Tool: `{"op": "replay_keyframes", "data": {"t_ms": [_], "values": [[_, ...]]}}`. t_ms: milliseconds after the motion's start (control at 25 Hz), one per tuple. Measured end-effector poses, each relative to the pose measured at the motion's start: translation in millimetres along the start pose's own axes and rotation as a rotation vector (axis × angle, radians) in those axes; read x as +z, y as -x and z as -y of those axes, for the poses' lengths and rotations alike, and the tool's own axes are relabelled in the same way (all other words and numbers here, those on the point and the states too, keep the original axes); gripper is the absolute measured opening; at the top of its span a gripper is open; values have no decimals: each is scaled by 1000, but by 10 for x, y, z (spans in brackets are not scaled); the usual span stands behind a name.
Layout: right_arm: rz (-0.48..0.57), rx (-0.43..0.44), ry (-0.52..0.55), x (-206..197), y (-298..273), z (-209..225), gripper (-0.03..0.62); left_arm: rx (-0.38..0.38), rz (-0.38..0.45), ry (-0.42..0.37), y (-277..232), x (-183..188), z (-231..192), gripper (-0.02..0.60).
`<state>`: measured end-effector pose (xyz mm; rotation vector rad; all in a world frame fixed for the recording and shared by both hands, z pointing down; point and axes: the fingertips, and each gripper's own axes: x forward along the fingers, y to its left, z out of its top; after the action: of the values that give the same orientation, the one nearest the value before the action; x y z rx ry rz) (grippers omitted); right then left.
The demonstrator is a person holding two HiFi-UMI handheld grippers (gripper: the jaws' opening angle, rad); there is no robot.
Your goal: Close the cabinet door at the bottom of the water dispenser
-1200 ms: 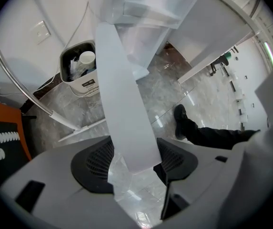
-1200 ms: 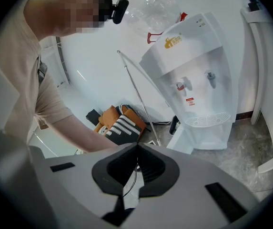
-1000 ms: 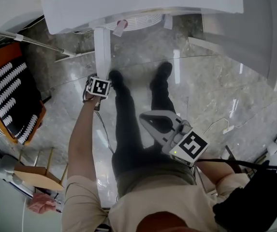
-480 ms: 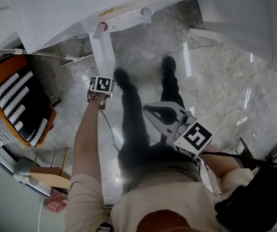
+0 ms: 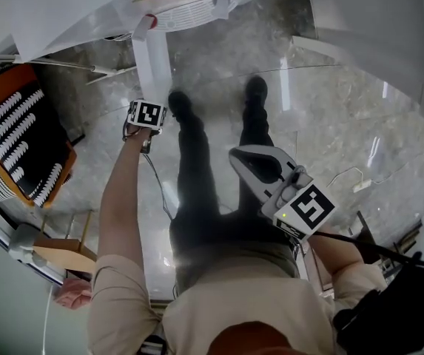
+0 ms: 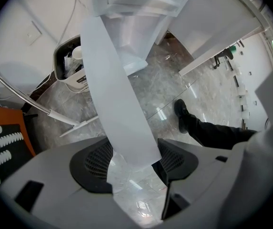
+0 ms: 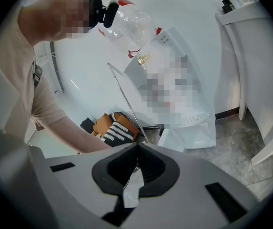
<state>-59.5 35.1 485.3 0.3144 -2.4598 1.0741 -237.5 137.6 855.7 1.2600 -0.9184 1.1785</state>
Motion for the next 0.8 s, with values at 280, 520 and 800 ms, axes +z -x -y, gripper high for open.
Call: {"op": "replay_keyframes", "data": {"t_ms": [280, 520, 800], "values": [[-17, 19, 3, -78, -62, -104, 14, -20, 68, 49, 15, 114, 124, 265], [-20, 11, 6, -115, -31, -99, 14, -49, 113, 111, 76, 243, 294, 265], [-2, 12, -6, -128, 52, -69, 14, -67, 95, 140, 80, 269, 372, 265]]}}
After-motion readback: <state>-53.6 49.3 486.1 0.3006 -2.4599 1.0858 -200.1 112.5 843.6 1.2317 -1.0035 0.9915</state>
